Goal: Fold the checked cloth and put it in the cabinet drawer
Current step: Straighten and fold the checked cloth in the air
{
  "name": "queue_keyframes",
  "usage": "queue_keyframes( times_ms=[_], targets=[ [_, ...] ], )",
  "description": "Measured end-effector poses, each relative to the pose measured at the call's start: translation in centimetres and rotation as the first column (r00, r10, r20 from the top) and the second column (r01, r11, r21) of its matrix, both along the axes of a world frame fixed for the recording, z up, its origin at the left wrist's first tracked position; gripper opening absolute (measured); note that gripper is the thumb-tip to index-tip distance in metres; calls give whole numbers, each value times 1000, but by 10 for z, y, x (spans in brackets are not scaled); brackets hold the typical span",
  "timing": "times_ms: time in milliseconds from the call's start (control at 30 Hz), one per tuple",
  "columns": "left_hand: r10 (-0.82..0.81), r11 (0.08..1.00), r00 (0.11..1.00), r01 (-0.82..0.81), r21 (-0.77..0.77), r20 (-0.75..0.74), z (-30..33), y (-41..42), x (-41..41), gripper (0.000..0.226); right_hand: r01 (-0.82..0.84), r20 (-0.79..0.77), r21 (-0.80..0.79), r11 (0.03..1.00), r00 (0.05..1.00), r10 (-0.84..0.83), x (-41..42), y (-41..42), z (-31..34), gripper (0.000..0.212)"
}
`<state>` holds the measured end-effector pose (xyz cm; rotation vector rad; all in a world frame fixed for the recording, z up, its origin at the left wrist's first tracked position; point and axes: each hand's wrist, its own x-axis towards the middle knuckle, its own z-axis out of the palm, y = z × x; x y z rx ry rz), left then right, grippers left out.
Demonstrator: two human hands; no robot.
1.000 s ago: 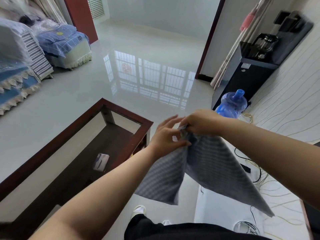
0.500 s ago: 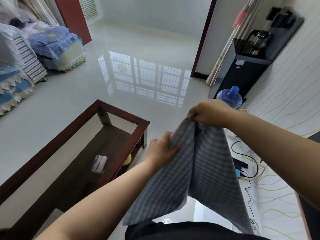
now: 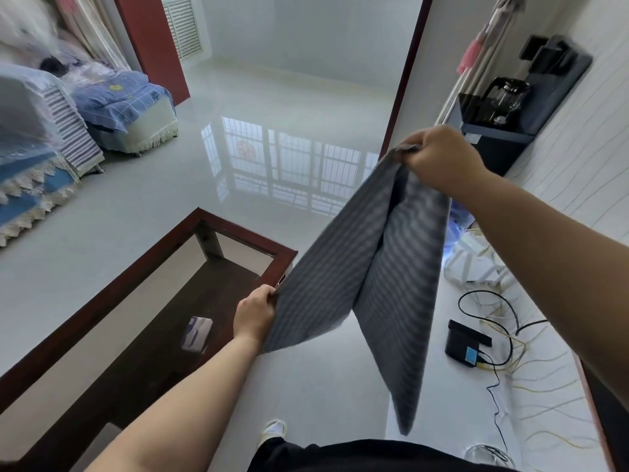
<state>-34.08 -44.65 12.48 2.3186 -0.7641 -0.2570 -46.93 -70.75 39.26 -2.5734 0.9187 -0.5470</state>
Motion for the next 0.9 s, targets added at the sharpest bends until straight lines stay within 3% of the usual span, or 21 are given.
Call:
queue_keyframes(
  times_ms=[167,333,467,600,700,767,900],
  targets=[
    [180,978,984,-179,-103,2,28,-10,29,20,63,68,-41,997,996,-60,-6,-16,3,22],
    [120,992,934,-122,-15,336,56,-4,69,21,73,113,-116,991,992,-59,-19,-28,-4,24],
    [83,996,776,-75,-39,626,118,-6,117,25,101,-113,-147,984,987,-118,-39,-53,-29,37],
    [-94,995,589,92,49,803,174,-10,137,23,130,-354,126,983,932,-78,-57,-54,-86,45],
    [-224,974,569,146,171,791,183,-8,145,43,97,-373,262,960,928,8,-65,-46,-137,61],
    [-314,949,607,166,269,731,181,-4,149,47,92,-405,309,947,913,43,-69,-35,-159,56],
    [-510,835,670,234,498,540,175,-3,140,51,108,-633,305,946,765,117,-77,-25,-193,50]
  ],
)
